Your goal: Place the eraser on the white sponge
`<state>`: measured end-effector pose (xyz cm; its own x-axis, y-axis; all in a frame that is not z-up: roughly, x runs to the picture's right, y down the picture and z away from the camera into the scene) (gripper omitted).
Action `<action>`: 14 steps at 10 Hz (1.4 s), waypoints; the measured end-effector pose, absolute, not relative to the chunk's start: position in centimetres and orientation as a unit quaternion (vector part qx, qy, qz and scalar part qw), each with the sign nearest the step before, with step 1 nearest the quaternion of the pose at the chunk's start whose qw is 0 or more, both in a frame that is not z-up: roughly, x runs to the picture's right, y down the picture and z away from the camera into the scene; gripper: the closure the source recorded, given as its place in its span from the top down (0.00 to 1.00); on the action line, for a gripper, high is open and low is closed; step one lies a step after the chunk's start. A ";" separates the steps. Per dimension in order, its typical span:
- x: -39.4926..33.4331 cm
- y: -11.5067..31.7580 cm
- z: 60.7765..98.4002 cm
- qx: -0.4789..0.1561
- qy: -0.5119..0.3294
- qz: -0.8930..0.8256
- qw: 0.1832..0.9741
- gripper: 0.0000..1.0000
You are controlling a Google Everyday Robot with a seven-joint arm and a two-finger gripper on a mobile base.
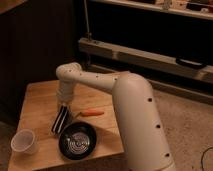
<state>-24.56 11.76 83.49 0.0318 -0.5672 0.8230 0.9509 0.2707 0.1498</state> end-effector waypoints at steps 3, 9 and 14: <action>-23.9 12.2 83.4 -0.237 -0.411 -0.552 0.686 0.21; -24.2 11.2 83.9 -0.237 -0.408 -0.546 0.693 0.66; -23.8 11.7 84.3 -0.263 -0.398 -0.543 0.691 0.66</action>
